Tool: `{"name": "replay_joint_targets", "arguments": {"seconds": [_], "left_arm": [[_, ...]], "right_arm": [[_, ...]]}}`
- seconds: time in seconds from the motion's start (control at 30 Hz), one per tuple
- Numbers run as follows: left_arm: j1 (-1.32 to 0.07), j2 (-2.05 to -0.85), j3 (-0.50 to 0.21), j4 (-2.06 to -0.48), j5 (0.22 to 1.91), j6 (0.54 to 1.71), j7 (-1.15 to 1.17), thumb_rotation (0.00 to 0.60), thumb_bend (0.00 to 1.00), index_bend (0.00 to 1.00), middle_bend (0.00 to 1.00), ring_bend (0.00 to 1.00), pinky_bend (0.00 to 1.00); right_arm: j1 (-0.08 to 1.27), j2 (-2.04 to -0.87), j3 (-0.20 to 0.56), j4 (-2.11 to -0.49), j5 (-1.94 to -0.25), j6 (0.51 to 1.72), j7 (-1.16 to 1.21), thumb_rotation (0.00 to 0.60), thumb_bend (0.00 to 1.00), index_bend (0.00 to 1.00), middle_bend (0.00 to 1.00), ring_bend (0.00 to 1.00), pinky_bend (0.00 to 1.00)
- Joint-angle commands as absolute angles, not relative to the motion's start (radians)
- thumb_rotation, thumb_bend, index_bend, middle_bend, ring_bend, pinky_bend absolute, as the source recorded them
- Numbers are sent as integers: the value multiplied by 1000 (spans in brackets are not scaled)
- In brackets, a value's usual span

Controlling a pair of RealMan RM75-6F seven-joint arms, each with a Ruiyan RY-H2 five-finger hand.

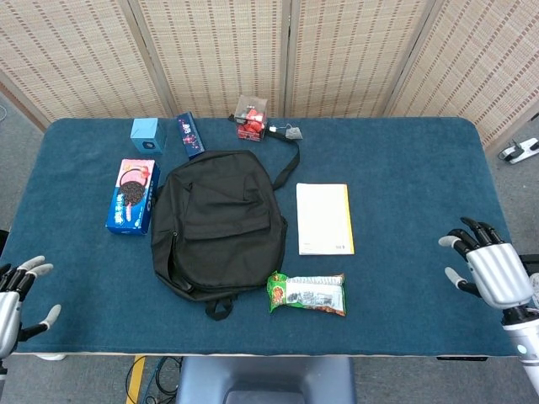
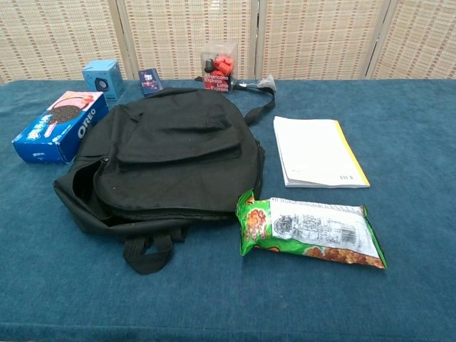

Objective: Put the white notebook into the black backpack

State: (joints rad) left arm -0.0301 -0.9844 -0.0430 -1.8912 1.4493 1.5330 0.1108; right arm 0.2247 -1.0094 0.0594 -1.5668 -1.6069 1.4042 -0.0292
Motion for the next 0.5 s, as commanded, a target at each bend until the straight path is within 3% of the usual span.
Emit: {"name": "replay_joint_targets", "arguments": {"seconds": [0.03,0.33,0.5], "left_arm": [[-22,-981,-42,-1891,1450,1544,108,600,284,283,165,165,70],[-7,-972,-35,-1900,1461,1561,96,600,285,284,165,165,70],[0,-960,-33,-1913,1468,1570,101,600,284,284,165,165,70]], "right_arm": [[293,-1046,77,-1531,-1610,1318,-11,600,197,364,329,137,189],[464,-1229,87,-1332,-1646,1140,55,600,160,364,327,137,190],[541,-1355,75,-1169,-1690,1103,91,600,142,364,284,132,173]]}}
